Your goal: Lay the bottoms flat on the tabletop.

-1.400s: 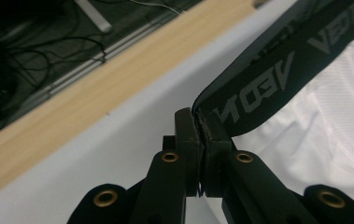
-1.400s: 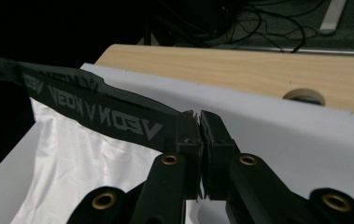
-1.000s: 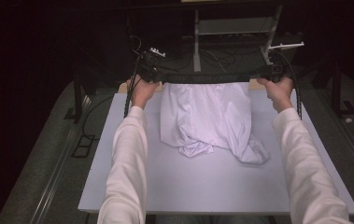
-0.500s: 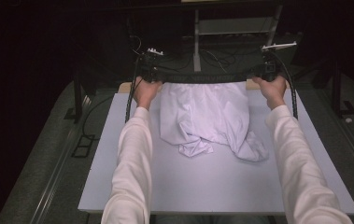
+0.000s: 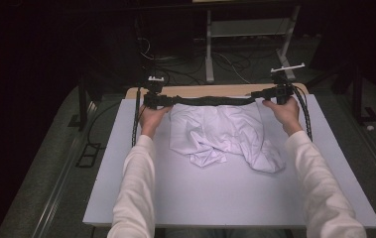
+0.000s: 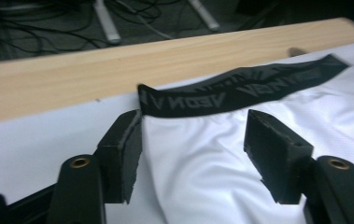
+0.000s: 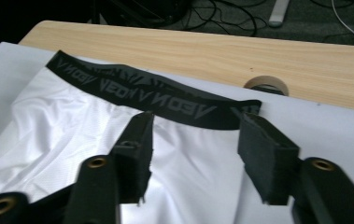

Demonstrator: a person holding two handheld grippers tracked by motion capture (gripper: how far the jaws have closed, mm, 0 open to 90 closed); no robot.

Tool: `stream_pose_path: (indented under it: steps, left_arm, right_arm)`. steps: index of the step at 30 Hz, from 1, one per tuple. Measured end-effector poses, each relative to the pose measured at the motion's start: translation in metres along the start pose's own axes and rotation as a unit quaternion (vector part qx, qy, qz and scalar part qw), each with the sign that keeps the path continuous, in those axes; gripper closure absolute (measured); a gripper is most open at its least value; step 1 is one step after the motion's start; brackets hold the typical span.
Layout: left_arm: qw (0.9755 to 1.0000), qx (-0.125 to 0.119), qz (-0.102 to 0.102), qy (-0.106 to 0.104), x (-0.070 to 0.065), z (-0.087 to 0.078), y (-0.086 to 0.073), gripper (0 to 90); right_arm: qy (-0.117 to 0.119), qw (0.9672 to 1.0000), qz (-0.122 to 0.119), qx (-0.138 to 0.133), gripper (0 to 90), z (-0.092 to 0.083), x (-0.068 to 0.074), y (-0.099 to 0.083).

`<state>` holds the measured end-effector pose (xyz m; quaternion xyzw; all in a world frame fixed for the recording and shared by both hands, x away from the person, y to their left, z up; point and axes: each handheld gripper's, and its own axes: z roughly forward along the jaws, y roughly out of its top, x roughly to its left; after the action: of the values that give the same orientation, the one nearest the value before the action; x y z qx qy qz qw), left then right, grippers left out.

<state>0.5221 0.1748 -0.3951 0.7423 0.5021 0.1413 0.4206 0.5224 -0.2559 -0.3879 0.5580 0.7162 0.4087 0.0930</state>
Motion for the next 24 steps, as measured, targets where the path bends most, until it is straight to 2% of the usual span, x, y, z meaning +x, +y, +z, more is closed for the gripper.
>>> stream_pose_path:
  steps: [6,10,12,15,18,20,24]
  left_arm:
    - [0.9995,-0.018,-0.016,-0.022,0.001,-0.013,-0.015,27.8]
    - [0.9981,-0.035,-0.029,-0.043,-0.001,-0.020,-0.025,22.6]
    - [0.9972,-0.040,-0.031,-0.054,-0.003,-0.024,-0.030,17.3]
    - [0.9965,-0.046,-0.023,-0.065,-0.008,-0.029,-0.036,12.7]
    - [0.9952,-0.053,-0.019,-0.079,-0.013,-0.034,-0.042,6.8]
    - [0.9939,-0.056,-0.019,-0.094,-0.015,-0.038,-0.046,3.0]
    - [0.9931,-0.062,-0.005,-0.100,-0.022,-0.044,-0.054,0.0]
  right_arm:
    - [0.013,0.9996,-0.015,-0.019,33.5,-0.011,0.012,-0.010]
    - [0.017,0.9997,-0.010,-0.016,26.1,-0.014,0.014,-0.020]
    - [0.020,0.9996,-0.011,-0.015,19.1,-0.016,0.015,-0.026]
    - [0.028,0.9994,-0.011,-0.016,12.2,-0.021,0.015,-0.035]
    - [0.032,0.9992,-0.010,-0.022,1.6,-0.027,0.014,-0.044]
    - [0.034,0.9991,-0.015,-0.022,0.4,-0.031,0.014,-0.050]
    - [0.044,0.9986,-0.019,-0.025,0.0,-0.040,0.015,-0.061]
